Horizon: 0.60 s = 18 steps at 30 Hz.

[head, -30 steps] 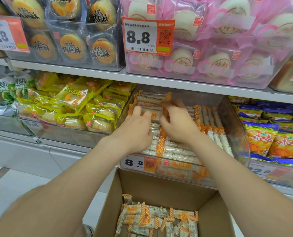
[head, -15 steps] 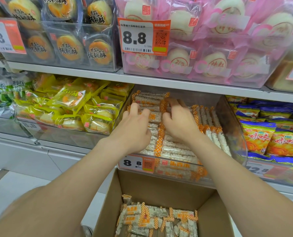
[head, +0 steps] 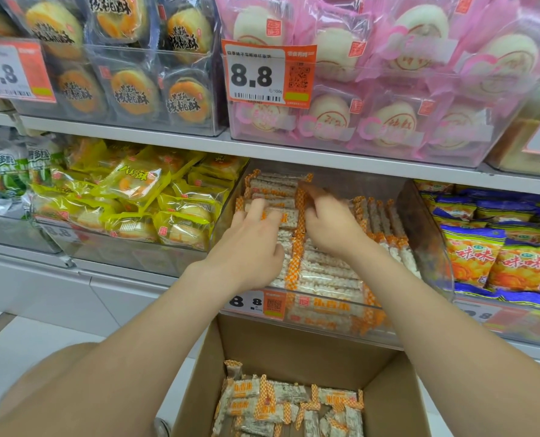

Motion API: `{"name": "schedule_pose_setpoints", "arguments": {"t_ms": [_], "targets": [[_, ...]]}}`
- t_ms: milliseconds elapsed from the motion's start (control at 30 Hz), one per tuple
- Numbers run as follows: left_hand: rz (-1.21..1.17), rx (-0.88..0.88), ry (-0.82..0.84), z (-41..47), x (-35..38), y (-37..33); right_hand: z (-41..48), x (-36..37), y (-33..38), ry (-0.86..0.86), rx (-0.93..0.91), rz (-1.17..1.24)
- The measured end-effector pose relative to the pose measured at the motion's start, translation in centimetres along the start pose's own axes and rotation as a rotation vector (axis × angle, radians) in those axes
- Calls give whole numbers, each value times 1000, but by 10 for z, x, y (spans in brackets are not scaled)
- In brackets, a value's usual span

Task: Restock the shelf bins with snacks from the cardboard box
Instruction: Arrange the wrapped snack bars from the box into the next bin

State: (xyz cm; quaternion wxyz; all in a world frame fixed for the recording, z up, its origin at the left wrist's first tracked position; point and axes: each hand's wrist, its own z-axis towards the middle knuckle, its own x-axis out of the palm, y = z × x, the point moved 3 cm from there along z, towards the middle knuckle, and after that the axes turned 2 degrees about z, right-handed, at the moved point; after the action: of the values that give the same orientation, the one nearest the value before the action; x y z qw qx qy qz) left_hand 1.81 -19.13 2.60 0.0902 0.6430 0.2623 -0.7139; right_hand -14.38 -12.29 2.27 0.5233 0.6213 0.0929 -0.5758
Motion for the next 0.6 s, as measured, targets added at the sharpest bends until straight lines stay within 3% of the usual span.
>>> {"name": "schedule_pose_setpoints", "arguments": {"t_ms": [167, 367, 600], "targets": [[-6, -38, 73, 2, 6, 1, 9, 8, 1, 7, 125, 16], [-22, -27, 103, 3, 5, 2, 10, 7, 4, -74, -4, 111], [-10, -35, 190, 5, 6, 4, 8, 1, -6, 128, -101, 38]]}}
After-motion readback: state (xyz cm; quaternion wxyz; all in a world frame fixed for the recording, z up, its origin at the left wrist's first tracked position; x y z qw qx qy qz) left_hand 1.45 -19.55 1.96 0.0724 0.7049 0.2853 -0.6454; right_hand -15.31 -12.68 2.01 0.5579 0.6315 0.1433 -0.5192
